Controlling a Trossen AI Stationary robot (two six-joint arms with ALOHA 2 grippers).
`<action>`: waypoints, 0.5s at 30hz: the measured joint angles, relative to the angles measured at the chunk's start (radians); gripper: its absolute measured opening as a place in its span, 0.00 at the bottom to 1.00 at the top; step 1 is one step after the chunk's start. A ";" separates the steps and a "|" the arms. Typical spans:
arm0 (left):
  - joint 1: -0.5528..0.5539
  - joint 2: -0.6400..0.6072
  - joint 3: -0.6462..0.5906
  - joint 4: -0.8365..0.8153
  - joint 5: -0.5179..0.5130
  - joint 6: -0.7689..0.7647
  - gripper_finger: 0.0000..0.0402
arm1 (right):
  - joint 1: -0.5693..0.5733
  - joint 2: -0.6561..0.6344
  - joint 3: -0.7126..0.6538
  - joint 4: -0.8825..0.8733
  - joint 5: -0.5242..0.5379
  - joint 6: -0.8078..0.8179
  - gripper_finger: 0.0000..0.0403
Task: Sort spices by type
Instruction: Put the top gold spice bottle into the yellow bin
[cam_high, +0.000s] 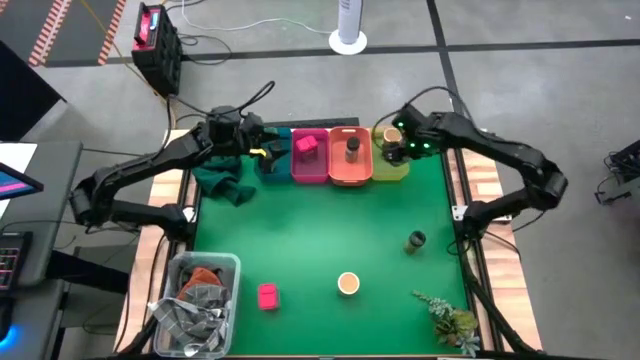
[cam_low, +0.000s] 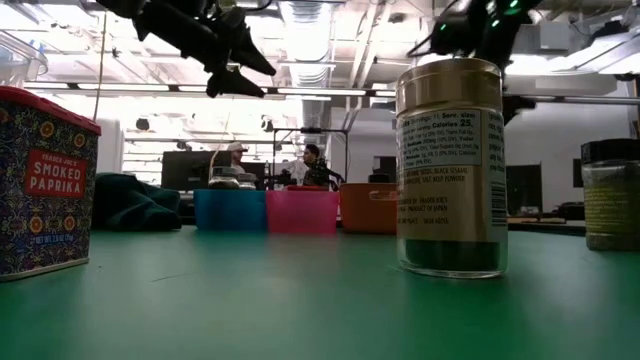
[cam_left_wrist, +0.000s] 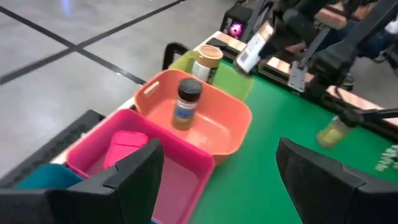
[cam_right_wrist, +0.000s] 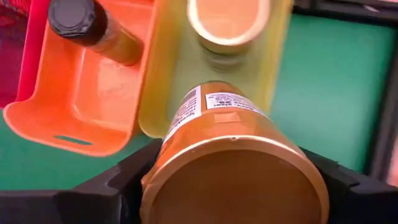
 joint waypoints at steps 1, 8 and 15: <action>0.007 0.007 0.009 -0.005 0.000 0.010 0.73 | -0.005 0.024 0.000 0.021 -0.011 -0.015 0.77; 0.037 0.028 0.082 -0.067 0.001 0.128 0.73 | -0.028 0.187 -0.001 0.049 -0.042 -0.066 0.77; 0.041 0.028 0.111 -0.089 0.001 0.184 0.73 | -0.026 0.254 -0.001 0.076 -0.044 -0.092 0.85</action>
